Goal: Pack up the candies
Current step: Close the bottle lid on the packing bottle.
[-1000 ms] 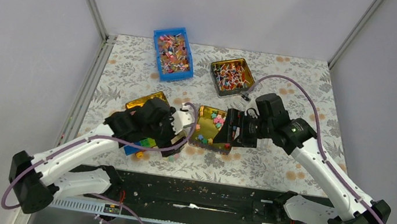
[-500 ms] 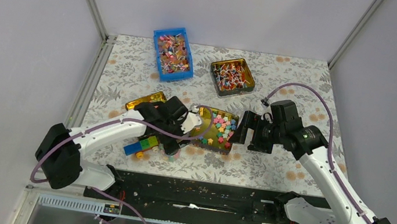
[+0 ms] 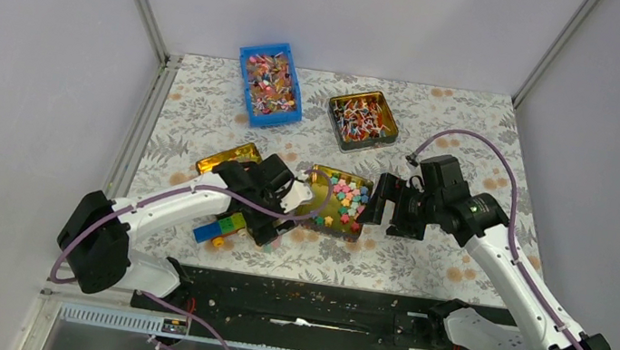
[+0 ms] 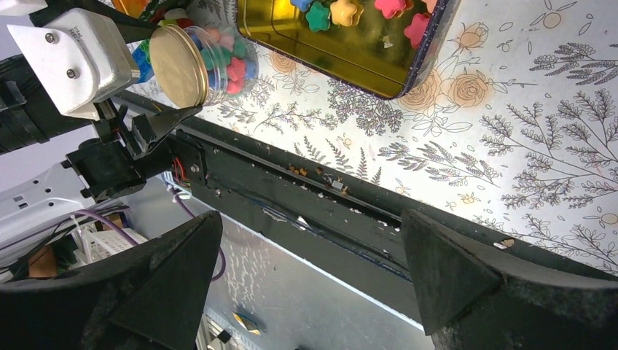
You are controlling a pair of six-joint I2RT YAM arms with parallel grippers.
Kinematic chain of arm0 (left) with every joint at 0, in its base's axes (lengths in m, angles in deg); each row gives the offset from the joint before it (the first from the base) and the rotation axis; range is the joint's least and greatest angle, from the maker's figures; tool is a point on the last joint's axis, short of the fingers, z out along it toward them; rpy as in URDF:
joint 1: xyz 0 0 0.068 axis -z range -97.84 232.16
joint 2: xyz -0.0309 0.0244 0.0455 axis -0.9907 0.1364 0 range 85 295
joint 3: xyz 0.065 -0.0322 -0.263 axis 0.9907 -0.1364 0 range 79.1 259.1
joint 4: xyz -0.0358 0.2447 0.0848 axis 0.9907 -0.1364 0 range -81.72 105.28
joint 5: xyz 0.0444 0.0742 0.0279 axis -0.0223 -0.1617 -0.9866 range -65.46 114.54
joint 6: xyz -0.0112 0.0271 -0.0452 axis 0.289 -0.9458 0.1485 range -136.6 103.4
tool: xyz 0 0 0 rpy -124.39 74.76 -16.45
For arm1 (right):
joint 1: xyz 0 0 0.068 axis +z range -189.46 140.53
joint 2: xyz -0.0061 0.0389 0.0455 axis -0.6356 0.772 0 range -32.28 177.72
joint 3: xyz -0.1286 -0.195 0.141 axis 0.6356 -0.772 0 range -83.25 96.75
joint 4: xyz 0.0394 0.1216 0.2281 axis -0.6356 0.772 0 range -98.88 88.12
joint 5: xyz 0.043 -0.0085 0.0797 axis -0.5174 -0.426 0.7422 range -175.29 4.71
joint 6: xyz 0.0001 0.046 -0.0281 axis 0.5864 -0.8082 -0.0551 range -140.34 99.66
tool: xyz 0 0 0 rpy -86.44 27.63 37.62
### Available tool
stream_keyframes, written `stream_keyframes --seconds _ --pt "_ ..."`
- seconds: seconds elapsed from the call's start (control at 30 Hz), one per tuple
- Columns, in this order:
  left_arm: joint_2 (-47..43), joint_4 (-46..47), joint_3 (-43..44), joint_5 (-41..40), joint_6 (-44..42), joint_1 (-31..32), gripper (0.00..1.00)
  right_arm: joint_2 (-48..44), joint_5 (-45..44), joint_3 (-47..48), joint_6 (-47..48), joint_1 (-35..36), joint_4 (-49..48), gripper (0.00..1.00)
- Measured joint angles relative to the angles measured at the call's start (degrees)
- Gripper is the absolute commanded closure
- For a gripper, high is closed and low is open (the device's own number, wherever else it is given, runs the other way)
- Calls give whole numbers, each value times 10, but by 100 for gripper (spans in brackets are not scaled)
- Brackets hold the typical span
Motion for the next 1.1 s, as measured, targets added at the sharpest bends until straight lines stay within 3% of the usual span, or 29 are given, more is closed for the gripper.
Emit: stream_keyframes --seconds 1.1 --pt "43 8 11 -5 59 10 27 10 15 -3 5 0 0 0"
